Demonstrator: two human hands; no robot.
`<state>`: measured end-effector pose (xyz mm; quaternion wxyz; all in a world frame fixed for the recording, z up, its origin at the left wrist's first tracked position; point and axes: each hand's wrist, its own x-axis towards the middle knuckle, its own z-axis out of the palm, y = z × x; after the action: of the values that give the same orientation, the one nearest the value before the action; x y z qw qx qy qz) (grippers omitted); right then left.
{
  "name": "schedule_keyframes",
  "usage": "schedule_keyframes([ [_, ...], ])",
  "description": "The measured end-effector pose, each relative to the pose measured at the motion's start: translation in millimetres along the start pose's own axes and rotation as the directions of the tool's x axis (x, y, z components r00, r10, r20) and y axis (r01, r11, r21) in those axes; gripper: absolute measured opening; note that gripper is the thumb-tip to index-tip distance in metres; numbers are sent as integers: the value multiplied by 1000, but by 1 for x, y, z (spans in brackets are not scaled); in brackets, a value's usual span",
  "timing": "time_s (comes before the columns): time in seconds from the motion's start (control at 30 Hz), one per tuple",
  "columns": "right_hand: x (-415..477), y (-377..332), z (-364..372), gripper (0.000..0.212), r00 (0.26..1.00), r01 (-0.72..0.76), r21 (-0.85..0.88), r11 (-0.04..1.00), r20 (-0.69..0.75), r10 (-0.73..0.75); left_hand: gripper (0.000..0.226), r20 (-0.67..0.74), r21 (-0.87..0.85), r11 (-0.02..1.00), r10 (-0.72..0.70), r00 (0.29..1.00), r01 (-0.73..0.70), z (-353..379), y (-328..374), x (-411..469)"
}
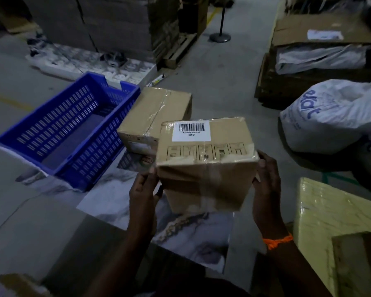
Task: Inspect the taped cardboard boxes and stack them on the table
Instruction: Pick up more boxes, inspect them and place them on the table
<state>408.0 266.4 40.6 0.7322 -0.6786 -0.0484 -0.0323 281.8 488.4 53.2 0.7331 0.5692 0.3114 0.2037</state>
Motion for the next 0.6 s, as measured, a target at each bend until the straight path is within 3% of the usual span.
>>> schedule_keyframes([
  [0.1,-26,8,-12,24,997,-74,29,997,-25,75,25,-14,29,1000,12,1000,-12,-5,-10,-19],
  [0.17,-44,10,-17,42,994,-99,19,995,-40,99,39,-81,-6,1000,-15,997,14,-9,-10,-29],
  [0.23,-58,13,-22,53,996,-86,-12,996,-22,86,36,-125,21,1000,-14,992,17,-15,-8,-35],
  [0.6,-53,10,-24,30,992,-89,-113,990,77,98,27,-156,210,977,62,986,-28,-30,-5,-47],
])
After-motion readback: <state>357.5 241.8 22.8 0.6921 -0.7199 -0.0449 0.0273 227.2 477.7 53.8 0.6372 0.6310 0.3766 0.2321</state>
